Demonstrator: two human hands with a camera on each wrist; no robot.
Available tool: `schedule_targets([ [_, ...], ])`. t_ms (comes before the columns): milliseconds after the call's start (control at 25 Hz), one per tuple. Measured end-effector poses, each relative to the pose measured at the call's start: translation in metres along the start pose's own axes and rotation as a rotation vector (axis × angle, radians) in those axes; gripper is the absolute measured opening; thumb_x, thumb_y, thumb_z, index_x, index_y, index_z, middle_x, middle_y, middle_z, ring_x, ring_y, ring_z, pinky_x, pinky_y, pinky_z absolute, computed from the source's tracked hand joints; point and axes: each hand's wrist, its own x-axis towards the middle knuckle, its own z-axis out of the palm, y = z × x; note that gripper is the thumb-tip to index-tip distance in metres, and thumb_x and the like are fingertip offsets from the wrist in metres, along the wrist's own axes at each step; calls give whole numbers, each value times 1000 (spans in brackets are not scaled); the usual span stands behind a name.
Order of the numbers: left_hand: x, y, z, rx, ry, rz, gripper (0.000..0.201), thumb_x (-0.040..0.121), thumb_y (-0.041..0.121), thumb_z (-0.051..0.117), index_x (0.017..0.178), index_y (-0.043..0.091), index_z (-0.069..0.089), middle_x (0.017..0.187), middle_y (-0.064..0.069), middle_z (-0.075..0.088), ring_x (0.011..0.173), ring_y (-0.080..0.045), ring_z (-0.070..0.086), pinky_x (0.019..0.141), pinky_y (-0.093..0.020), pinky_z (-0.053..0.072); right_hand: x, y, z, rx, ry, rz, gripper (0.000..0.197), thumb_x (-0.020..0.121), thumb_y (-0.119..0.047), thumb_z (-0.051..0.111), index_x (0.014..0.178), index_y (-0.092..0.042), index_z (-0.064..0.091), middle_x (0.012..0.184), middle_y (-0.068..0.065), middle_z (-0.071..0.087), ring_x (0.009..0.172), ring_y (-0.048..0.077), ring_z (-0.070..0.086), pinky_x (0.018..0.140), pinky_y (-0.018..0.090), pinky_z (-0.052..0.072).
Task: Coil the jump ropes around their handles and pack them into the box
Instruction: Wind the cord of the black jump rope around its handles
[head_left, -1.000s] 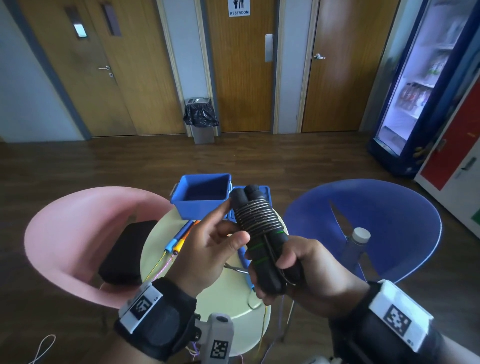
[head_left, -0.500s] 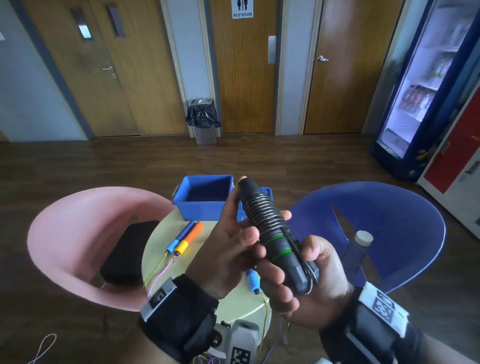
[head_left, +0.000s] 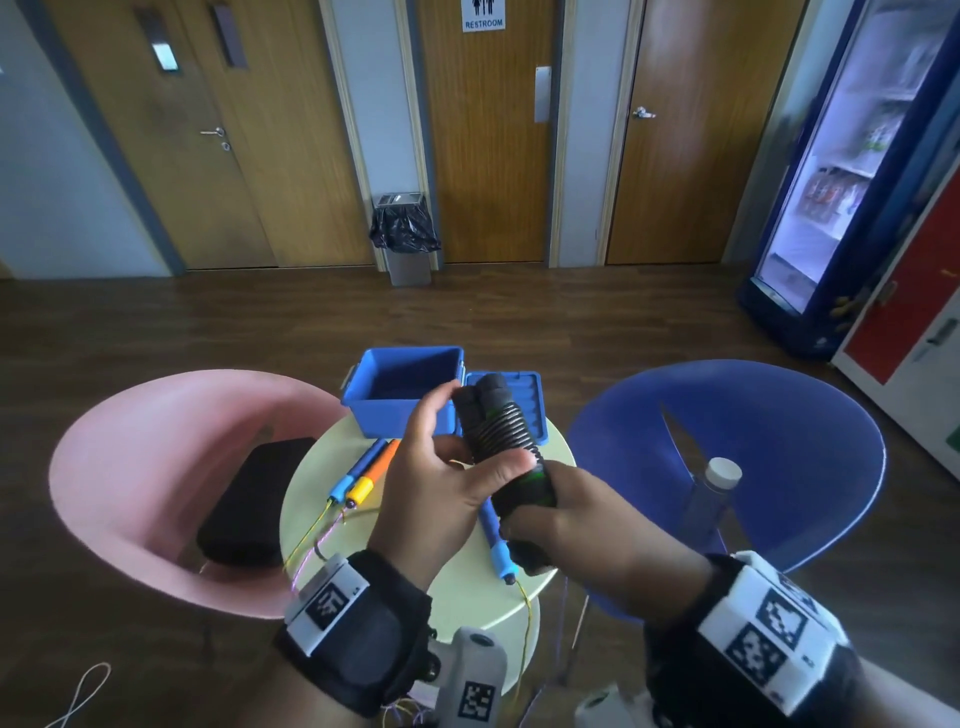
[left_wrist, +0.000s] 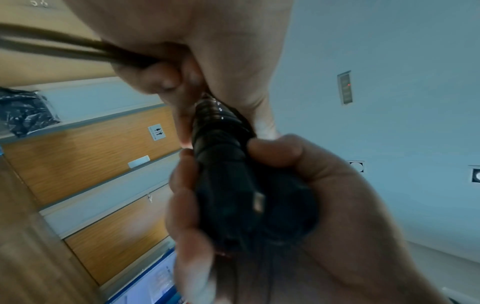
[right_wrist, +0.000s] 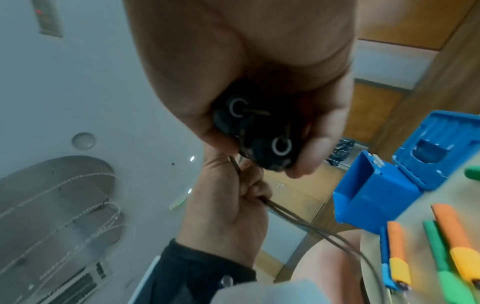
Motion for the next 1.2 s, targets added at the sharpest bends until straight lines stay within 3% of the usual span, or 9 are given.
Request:
schedule_targets([
  [160,3,6,-6,-147,-144,9,85,65,31,87,136,48,44,67,-2,65,58,-14,54,59,-20,45,1,4,-2,411,6,47,35,58,-9,57,88,9,62,74,23,63,62,34,61,62,41,53],
  [240,2,8,-11,-231,-196,-22,80,72,24,82,136,51,42,61,1,57,54,-19,35,49,-23,30,0,1,-4,497,10,3,27,57,-8,56,80,3,67,75,26,64,60,35,61,59,37,54],
  [360,5,7,-16,-311,-269,-47,87,64,39,89,137,55,44,65,-1,55,56,-34,21,51,-38,17,-4,-4,-5,551,-37,-36,21,58,-8,53,70,-4,71,74,28,63,58,35,61,56,35,54],
  [440,6,8,-20,-319,-332,-32,92,61,45,90,139,53,42,65,4,56,54,-24,21,45,-29,18,-4,-5,-6,609,-88,-34,27,57,-8,53,75,1,70,76,31,61,58,37,60,56,36,54],
  [560,10,10,-21,-310,-361,-40,89,66,33,84,143,45,39,69,-1,51,46,-9,27,40,-18,22,-3,-7,-7,653,-101,-72,33,54,-11,56,81,5,68,78,32,61,59,38,60,57,37,54],
  [640,11,11,-20,-321,-346,-100,85,67,32,77,143,38,41,75,-9,45,43,-8,28,39,-18,21,-2,-9,-8,600,-24,-113,31,56,-9,55,81,4,66,78,31,62,60,37,60,57,38,54],
  [760,11,12,-17,-288,-344,-144,73,64,33,78,131,33,51,86,-7,64,40,-7,29,40,-19,18,-1,-7,-11,486,82,-171,33,61,-7,53,89,9,62,77,24,62,64,32,60,56,36,53],
  [1000,5,11,-11,-224,-234,-97,54,60,38,78,111,30,64,86,-3,72,47,-8,37,44,-22,24,-2,-6,-15,523,63,-162,35,61,-7,53,92,9,61,77,26,63,63,36,61,57,38,52],
  [1200,8,15,-19,-218,-348,-100,78,64,39,80,134,18,53,95,-8,68,49,-10,40,48,-27,22,-6,-6,-10,707,-104,-172,42,56,-13,58,92,9,63,79,30,61,62,37,60,60,39,53],
])
